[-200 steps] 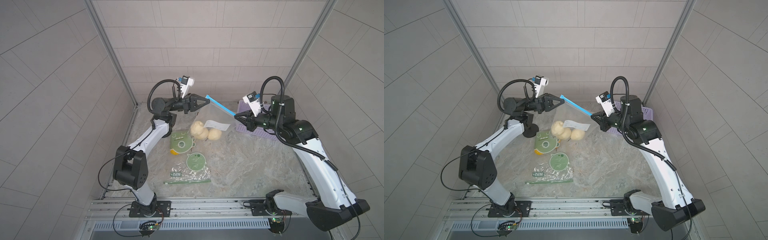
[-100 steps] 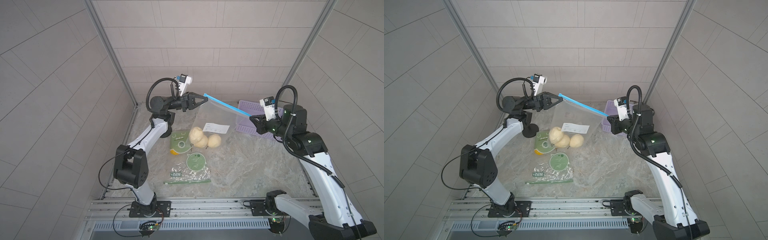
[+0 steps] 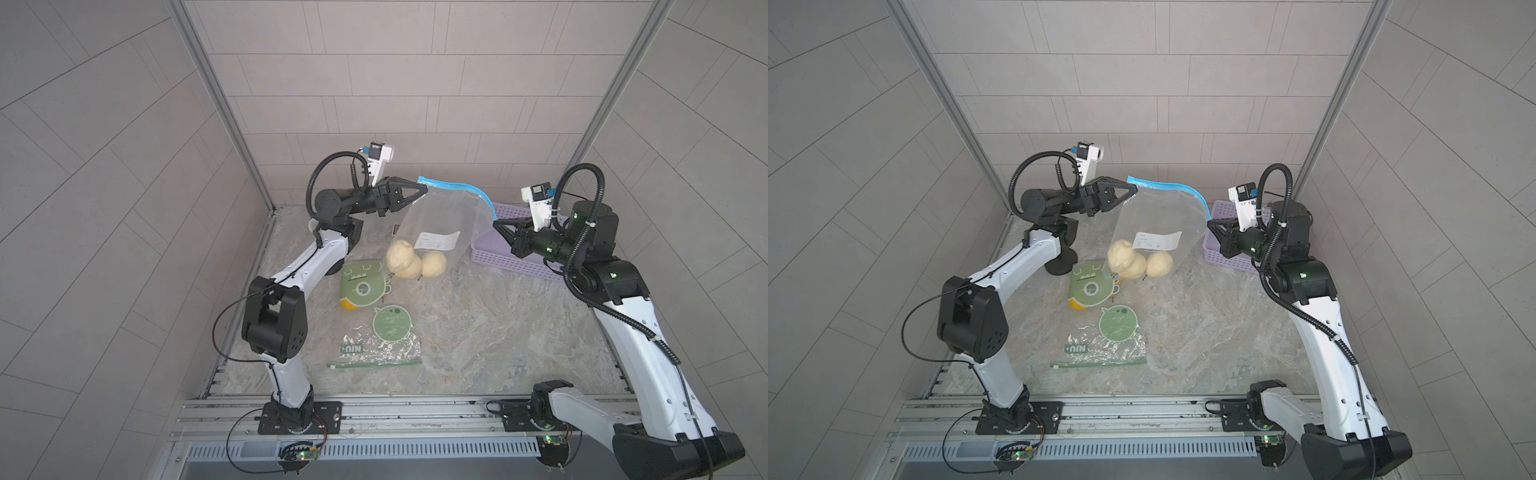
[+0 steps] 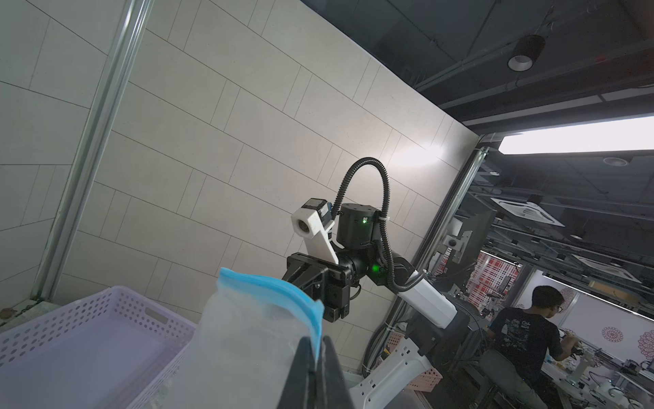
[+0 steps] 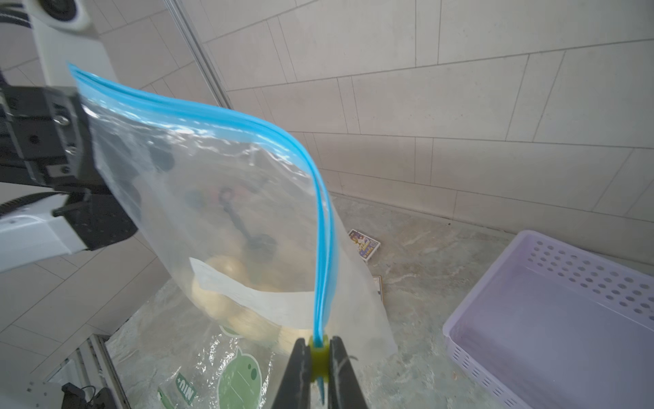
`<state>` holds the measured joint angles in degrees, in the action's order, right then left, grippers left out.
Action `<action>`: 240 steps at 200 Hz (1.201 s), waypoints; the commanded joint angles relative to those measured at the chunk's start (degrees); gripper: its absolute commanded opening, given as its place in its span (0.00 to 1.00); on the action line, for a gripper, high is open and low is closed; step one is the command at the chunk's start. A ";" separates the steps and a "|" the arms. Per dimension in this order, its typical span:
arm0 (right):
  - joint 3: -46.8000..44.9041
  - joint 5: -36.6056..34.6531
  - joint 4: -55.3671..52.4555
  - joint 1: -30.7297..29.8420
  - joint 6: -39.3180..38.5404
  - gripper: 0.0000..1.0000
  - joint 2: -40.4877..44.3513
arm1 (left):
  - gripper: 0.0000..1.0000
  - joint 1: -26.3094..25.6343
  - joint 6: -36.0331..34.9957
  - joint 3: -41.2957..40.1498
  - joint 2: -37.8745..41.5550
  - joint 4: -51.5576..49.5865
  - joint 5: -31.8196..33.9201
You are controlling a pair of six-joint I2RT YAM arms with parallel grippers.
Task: Open the zip-top bag and take out the pear
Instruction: Unzip the zipper on the zipper food storage bag, then place the zipper food storage bag at the center of the board.
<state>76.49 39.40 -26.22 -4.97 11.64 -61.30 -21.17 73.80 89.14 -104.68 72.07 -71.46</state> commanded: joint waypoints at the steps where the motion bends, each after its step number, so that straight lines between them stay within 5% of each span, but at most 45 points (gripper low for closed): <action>1: 2.10 5.54 7.44 -0.37 0.03 0.08 0.81 | 0.00 -1.45 -1.79 2.58 -1.53 1.11 0.90; 32: -1.34 3.19 3.96 -1.79 -2.69 0.07 3.81 | 0.05 -2.49 -11.46 -3.78 -0.61 -6.67 4.37; 73: -18.45 -5.29 4.86 -6.83 -1.84 0.07 12.83 | 0.08 -6.14 -34.46 -14.34 4.71 -28.64 9.56; 93: -24.86 -11.14 4.60 -10.19 -1.37 0.07 15.84 | 0.12 -6.52 -40.23 -18.52 6.33 -35.03 14.24; 109: -26.87 -15.88 1.98 -13.22 -1.71 0.06 16.07 | 0.13 -6.53 -41.77 -20.93 6.51 -37.17 15.58; 144: -30.00 -21.99 1.69 -23.01 -1.40 0.07 16.36 | 0.44 -6.72 -41.30 -24.85 10.72 -39.64 18.59; 170: -31.46 -24.60 1.54 -26.60 -0.03 0.06 15.63 | 0.60 -8.35 -46.11 -25.89 17.63 -50.98 21.76; 201: -34.15 -25.64 3.12 -28.85 3.09 0.07 18.53 | 0.64 -9.74 -48.37 -26.66 23.88 -64.93 27.32; 240: -35.39 -27.93 1.70 -30.98 3.75 0.07 20.92 | 0.67 -17.23 -44.47 -35.13 28.93 -64.89 32.77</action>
<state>41.36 14.00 -24.36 -35.31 13.82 -41.78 -33.87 29.15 58.24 -76.58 11.53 -43.55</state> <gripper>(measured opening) 0.111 0.662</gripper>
